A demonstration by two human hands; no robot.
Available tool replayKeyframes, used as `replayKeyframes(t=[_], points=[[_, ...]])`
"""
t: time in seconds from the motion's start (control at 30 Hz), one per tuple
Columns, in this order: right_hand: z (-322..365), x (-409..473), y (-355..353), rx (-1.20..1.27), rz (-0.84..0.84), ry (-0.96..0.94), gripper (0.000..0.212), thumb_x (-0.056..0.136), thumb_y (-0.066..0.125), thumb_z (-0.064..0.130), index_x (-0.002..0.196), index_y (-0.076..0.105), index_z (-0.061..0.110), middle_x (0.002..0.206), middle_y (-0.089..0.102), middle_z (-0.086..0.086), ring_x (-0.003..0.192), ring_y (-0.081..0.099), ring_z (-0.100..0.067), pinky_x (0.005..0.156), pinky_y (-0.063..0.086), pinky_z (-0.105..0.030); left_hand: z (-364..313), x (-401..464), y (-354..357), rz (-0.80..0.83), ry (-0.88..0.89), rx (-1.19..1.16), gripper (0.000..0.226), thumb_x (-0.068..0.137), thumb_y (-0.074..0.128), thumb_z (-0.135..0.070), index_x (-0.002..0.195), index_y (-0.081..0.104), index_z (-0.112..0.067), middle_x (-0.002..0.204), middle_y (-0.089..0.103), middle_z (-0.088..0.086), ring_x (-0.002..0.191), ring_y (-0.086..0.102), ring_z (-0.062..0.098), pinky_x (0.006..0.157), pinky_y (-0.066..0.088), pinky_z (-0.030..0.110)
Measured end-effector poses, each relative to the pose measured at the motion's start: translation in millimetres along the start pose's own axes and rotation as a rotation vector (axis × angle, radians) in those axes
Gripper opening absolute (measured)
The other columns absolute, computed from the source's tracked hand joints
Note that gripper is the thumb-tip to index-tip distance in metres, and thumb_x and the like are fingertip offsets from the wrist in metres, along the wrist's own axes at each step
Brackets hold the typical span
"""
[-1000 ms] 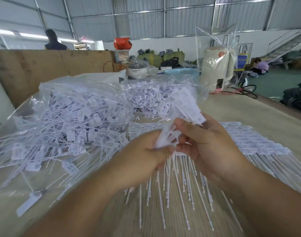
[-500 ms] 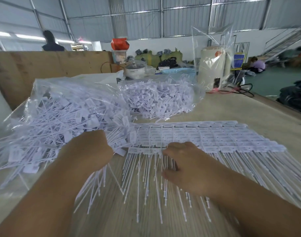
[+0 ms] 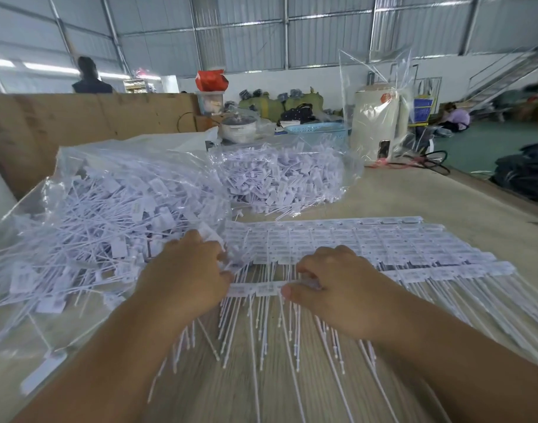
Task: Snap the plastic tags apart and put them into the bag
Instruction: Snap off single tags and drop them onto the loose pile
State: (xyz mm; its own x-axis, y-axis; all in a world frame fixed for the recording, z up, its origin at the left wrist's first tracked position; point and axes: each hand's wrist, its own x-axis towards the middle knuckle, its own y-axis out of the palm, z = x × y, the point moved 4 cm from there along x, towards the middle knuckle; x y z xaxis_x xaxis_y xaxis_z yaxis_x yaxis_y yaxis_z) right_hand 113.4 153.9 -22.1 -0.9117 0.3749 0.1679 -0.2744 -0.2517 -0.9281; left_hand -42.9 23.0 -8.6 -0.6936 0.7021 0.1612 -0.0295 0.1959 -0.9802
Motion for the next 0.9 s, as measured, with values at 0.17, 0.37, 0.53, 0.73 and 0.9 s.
replayKeyframes(t=[0.17,0.37,0.53,0.73,0.9], points=[[-4,2,2,-0.161,-0.032,-0.042,0.014,0.091,0.05,0.038,0.085,0.053,0.025,0.085,0.037,0.009,0.091,0.033,-0.015,0.079,0.031,-0.032,3,-4,-3,0.004,-0.05,0.003,0.025,0.089,0.053,-0.049,0.071,0.049,-0.033,0.095,0.048,-0.007,0.091,0.052,0.018,0.082,0.049,0.036],[-3,2,-10,-0.134,-0.202,-0.086,0.01,0.088,0.053,0.036,0.09,0.059,0.028,0.086,0.042,0.011,0.09,0.035,-0.013,0.083,0.032,-0.03,-5,-2,-7,-0.114,0.047,-0.035,0.01,0.092,0.056,-0.038,0.098,0.062,-0.032,0.109,0.041,-0.003,0.109,0.043,0.018,0.088,0.046,0.035],[-1,-1,-28,-0.086,-0.36,-0.123,0.012,0.086,0.057,0.033,0.087,0.047,0.026,0.086,0.045,0.01,0.084,0.037,-0.014,0.079,0.026,-0.027,-16,-2,-10,-0.162,0.184,-0.405,0.023,0.096,0.048,-0.027,0.08,0.064,-0.026,0.082,0.055,-0.009,0.069,0.054,0.005,0.06,0.039,0.024],[8,-6,-34,-0.098,-0.377,-0.174,0.013,0.079,0.05,0.034,0.083,0.046,0.022,0.082,0.047,0.006,0.079,0.039,-0.015,0.076,0.024,-0.026,-21,-4,-6,-0.053,0.134,-0.877,0.021,0.091,0.06,-0.036,0.075,0.068,-0.026,0.061,0.061,0.003,0.053,0.055,0.008,0.058,0.042,0.026],[8,-7,-35,-0.022,-0.29,-0.116,0.011,0.084,0.051,0.027,0.082,0.04,0.024,0.072,0.047,0.008,0.064,0.049,-0.016,0.057,0.034,-0.031,-28,-5,-7,0.06,0.138,-1.008,0.025,0.092,0.061,-0.032,0.071,0.068,-0.021,0.057,0.063,-0.004,0.051,0.057,0.008,0.062,0.043,0.028]])
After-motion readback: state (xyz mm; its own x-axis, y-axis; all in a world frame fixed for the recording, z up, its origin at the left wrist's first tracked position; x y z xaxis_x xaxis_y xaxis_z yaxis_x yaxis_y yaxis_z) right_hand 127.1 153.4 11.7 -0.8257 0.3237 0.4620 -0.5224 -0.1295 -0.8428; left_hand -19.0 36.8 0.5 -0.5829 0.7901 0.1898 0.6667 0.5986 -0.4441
